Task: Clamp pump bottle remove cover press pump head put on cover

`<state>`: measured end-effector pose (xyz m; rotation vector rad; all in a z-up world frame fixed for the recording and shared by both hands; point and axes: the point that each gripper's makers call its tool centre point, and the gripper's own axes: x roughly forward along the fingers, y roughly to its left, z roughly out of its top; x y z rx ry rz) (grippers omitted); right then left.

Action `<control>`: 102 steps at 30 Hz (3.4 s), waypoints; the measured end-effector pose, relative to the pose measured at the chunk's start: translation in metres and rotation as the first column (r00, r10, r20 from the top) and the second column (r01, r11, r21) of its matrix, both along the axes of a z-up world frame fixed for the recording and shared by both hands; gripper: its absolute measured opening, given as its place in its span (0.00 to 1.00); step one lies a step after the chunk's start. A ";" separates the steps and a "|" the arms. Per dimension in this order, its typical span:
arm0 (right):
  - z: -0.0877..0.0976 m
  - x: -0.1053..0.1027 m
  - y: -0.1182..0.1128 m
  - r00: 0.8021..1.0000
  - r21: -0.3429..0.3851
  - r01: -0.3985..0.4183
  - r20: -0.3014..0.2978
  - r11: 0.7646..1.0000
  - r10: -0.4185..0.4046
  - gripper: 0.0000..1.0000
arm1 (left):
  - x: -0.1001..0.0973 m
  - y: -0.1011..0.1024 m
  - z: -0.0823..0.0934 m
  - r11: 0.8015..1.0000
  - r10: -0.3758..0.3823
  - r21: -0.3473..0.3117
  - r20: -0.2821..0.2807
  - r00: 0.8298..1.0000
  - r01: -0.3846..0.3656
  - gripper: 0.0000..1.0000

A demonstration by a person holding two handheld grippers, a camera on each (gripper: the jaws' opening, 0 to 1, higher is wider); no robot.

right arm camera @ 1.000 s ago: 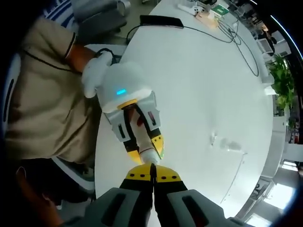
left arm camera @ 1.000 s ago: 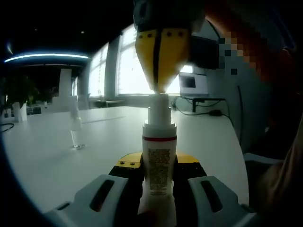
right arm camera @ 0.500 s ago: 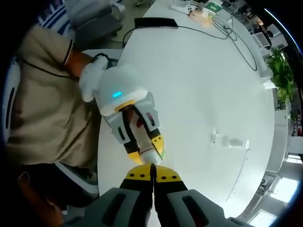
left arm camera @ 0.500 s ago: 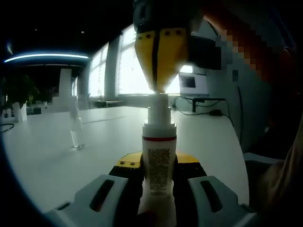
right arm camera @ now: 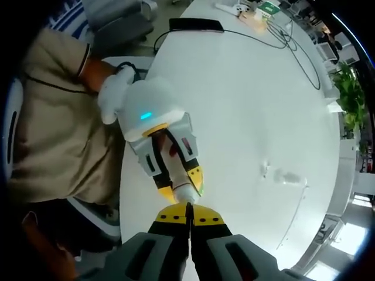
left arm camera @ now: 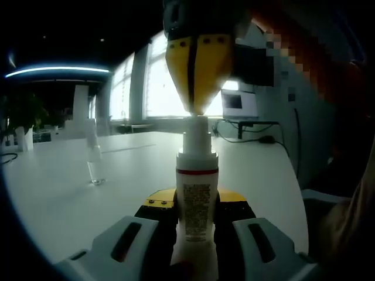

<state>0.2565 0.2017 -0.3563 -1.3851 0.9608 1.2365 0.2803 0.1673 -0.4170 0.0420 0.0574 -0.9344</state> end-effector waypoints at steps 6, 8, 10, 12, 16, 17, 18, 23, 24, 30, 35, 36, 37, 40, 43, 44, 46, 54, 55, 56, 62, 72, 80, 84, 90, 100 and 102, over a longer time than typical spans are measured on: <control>0.000 0.001 0.001 1.000 0.008 0.005 -0.005 1.000 -0.005 0.00 | 0.000 0.000 0.000 1.000 0.001 0.001 0.001 1.000 -0.001 0.14; 0.000 0.002 0.001 1.000 0.006 0.003 -0.005 1.000 -0.003 0.00 | 0.000 0.000 0.000 1.000 0.001 0.001 0.001 1.000 -0.001 0.14; 0.000 0.002 0.001 1.000 0.003 0.000 -0.003 1.000 0.000 0.00 | -0.001 -0.001 0.000 1.000 0.001 0.001 0.001 1.000 -0.001 0.14; 0.000 0.002 0.001 1.000 0.000 0.000 -0.003 1.000 0.000 0.00 | -0.001 -0.001 0.000 1.000 0.001 0.001 0.001 1.000 -0.001 0.14; 0.000 0.004 0.002 1.000 0.000 0.005 -0.010 1.000 -0.005 0.00 | -0.001 -0.001 0.000 1.000 0.001 0.001 0.000 1.000 -0.001 0.14; 0.000 0.004 0.001 1.000 0.002 0.006 -0.012 1.000 -0.006 0.00 | -0.001 -0.001 0.000 1.000 0.001 0.001 0.001 1.000 -0.001 0.14; 0.000 0.003 0.001 1.000 0.003 0.005 -0.014 1.000 -0.005 0.00 | -0.001 -0.001 0.001 1.000 0.001 0.001 0.001 1.000 -0.001 0.14; -0.002 0.005 0.000 0.999 0.006 0.022 -0.033 1.000 -0.022 0.00 | -0.001 -0.001 0.001 1.000 0.001 0.001 0.001 1.000 -0.001 0.14; -0.003 0.005 0.000 0.999 0.006 0.027 -0.038 1.000 -0.026 0.00 | -0.001 -0.001 0.001 1.000 0.001 0.001 0.001 1.000 -0.001 0.14; -0.007 0.004 0.001 0.999 -0.011 0.024 -0.040 1.000 -0.025 0.00 | -0.001 -0.001 0.001 1.000 0.001 0.001 0.000 1.000 -0.001 0.14; -0.006 0.002 -0.001 0.998 -0.024 0.038 -0.046 0.999 -0.039 0.00 | -0.001 -0.001 0.000 1.000 0.002 0.002 0.001 1.000 -0.002 0.14; -0.006 0.002 -0.001 0.998 -0.022 0.045 -0.050 0.999 -0.046 0.00 | -0.001 -0.001 0.000 1.000 0.002 0.001 0.001 1.000 -0.002 0.14; -0.006 0.001 -0.001 0.997 -0.019 0.048 -0.052 0.999 -0.049 0.00 | -0.001 -0.001 0.000 1.000 0.002 0.001 0.001 1.000 -0.002 0.14; -0.006 0.000 -0.002 0.998 -0.004 0.044 -0.043 0.999 -0.044 0.00 | -0.001 -0.001 0.000 1.000 0.001 0.001 0.000 1.000 -0.001 0.14; -0.006 0.000 -0.002 0.998 0.007 0.047 -0.038 0.999 -0.047 0.00 | -0.001 -0.001 0.000 1.000 0.001 0.002 0.001 1.000 -0.001 0.14; -0.006 0.000 -0.002 0.998 0.009 0.048 -0.038 0.999 -0.047 0.00 | -0.001 -0.001 0.000 1.000 0.001 0.001 0.000 1.000 -0.001 0.14; -0.006 -0.001 -0.002 0.998 0.009 0.045 -0.036 0.999 -0.045 0.00 | -0.001 0.000 0.000 1.000 0.001 0.001 0.000 1.000 -0.001 0.14; -0.006 -0.001 -0.002 0.999 0.011 0.041 -0.035 0.999 -0.041 0.00 | -0.001 -0.001 0.000 1.000 0.001 0.001 -0.001 1.000 -0.001 0.14; -0.006 -0.001 -0.002 0.998 0.011 0.043 -0.036 0.999 -0.043 0.00 | -0.001 -0.001 0.000 1.000 0.001 0.001 -0.001 1.000 -0.001 0.14; -0.006 -0.001 -0.002 0.998 0.012 0.043 -0.037 0.999 -0.043 0.00 | -0.001 0.000 0.000 1.000 0.001 0.001 0.000 1.000 -0.001 0.14; 0.000 0.000 -0.002 0.999 0.037 0.034 -0.042 0.999 -0.033 0.00 | -0.001 0.000 0.000 1.000 0.002 0.002 0.000 1.000 -0.002 0.14; -0.001 0.002 0.001 1.000 0.007 0.014 -0.028 1.000 -0.014 0.00 | 0.000 0.000 0.000 1.000 0.002 0.001 -0.003 1.000 -0.002 0.14; -0.001 0.005 0.000 0.999 0.024 0.035 -0.032 0.999 -0.034 0.00 | 0.000 0.000 0.000 1.000 0.002 0.001 -0.003 1.000 -0.002 0.14; 0.000 0.007 -0.001 0.998 0.033 0.047 -0.041 0.998 -0.046 0.00 | 0.000 0.000 0.000 1.000 0.001 0.001 -0.004 1.000 -0.001 0.14; 0.001 0.007 -0.001 0.999 0.035 0.045 -0.032 0.998 -0.044 0.00 | 0.000 0.000 0.000 1.000 0.002 0.002 -0.002 1.000 -0.002 0.14; 0.000 0.003 -0.001 0.999 0.021 0.039 -0.016 0.999 -0.039 0.00 | 0.000 0.000 0.000 1.000 0.004 0.002 0.000 1.000 -0.004 0.14; 0.000 0.002 -0.001 0.999 0.017 0.040 -0.018 0.999 -0.040 0.00 | 0.000 0.000 0.000 1.000 0.004 0.003 0.000 1.000 -0.004 0.14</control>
